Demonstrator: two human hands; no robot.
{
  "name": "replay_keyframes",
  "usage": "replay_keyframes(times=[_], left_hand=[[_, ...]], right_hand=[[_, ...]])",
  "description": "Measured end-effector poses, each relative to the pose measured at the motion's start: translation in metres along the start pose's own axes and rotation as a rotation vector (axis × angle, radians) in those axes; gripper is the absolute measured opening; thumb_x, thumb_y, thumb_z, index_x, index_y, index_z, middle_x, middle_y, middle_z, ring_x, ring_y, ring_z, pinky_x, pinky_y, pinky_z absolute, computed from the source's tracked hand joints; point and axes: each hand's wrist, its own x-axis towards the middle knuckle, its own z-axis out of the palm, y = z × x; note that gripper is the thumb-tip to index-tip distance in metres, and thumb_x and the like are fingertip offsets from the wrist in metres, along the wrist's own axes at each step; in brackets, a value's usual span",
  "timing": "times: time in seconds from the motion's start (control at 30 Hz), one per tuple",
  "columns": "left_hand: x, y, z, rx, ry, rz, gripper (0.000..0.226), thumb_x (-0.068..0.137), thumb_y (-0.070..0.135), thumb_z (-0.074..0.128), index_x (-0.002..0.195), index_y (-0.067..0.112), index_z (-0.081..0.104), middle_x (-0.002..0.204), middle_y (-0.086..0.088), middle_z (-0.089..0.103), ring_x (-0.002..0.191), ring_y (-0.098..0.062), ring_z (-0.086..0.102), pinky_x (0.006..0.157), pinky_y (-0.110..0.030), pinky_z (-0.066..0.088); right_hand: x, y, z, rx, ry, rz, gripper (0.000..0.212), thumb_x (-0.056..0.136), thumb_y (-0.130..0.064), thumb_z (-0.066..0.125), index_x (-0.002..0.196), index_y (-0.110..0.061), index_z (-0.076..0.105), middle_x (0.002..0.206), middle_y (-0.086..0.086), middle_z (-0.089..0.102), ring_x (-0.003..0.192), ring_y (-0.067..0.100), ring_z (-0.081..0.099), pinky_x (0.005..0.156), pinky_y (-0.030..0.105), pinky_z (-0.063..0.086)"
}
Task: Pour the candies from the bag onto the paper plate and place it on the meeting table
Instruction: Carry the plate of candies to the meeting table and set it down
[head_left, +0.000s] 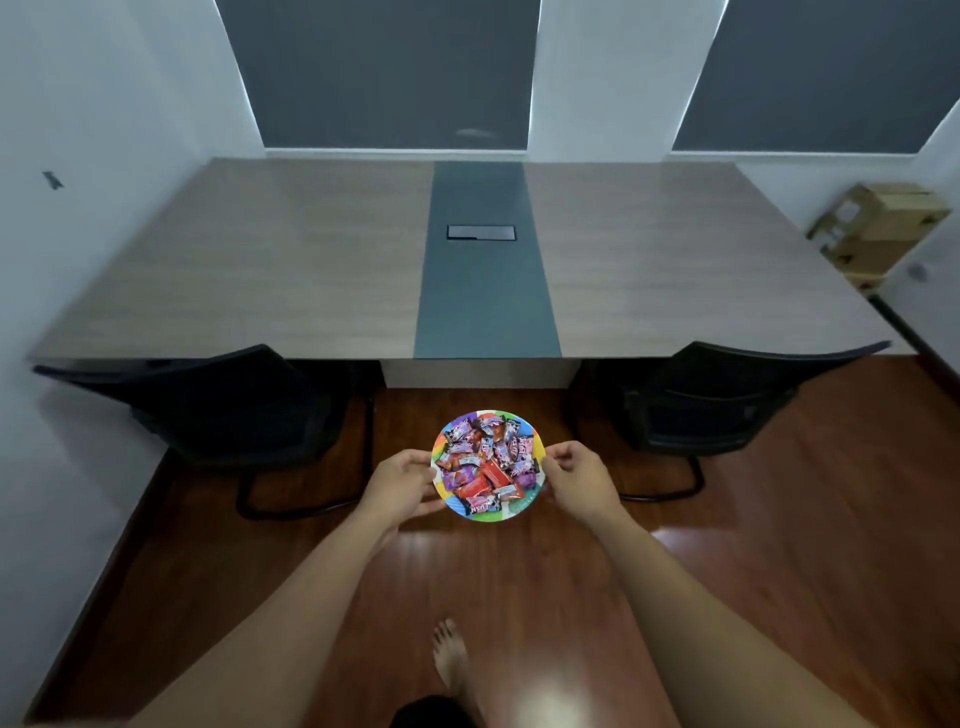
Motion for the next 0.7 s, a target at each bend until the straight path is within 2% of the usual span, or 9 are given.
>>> replay_keyframes(times=[0.23,0.4,0.57,0.7], left_hand=[[0.102,0.066,0.014,0.063,-0.041,0.035,0.014,0.106,0.010,0.063,0.118,0.014,0.069,0.114,-0.010,0.080,0.102,-0.023,0.080,0.080,-0.039,0.069],[0.164,0.113,0.019,0.096,-0.083,0.064,0.014,0.106,0.010,0.061,0.116,0.014,0.070,0.116,-0.011,0.077,0.101,-0.025,0.080,0.086,-0.046,0.069],[0.216,0.148,0.026,0.099,-0.099,0.045,0.015,0.106,0.009,0.062,0.118,0.013,0.070,0.118,-0.012,0.077,0.104,-0.028,0.080,0.084,-0.044,0.069],[0.259,0.173,0.036,0.085,-0.080,0.017,0.014,0.108,0.009,0.060,0.117,0.013,0.070,0.119,-0.012,0.076,0.104,-0.028,0.080,0.087,-0.046,0.069]], right_hand=[[0.095,-0.039,-0.007,0.039,0.045,0.027,0.011,0.106,-0.028,0.062,0.111,-0.019,0.065,0.099,0.001,0.079,0.077,0.013,0.079,0.056,0.023,0.060],[0.155,-0.066,-0.005,0.104,0.086,0.032,0.011,0.107,-0.023,0.061,0.112,-0.015,0.066,0.096,0.001,0.077,0.070,0.012,0.076,0.054,0.019,0.060],[0.211,-0.082,-0.006,0.120,0.085,0.054,0.013,0.108,-0.023,0.060,0.113,-0.013,0.066,0.096,0.002,0.077,0.072,0.013,0.076,0.054,0.019,0.060],[0.265,-0.094,-0.006,0.137,0.061,0.059,0.016,0.107,-0.025,0.060,0.114,-0.012,0.067,0.097,0.004,0.079,0.080,0.023,0.080,0.061,0.027,0.064]])
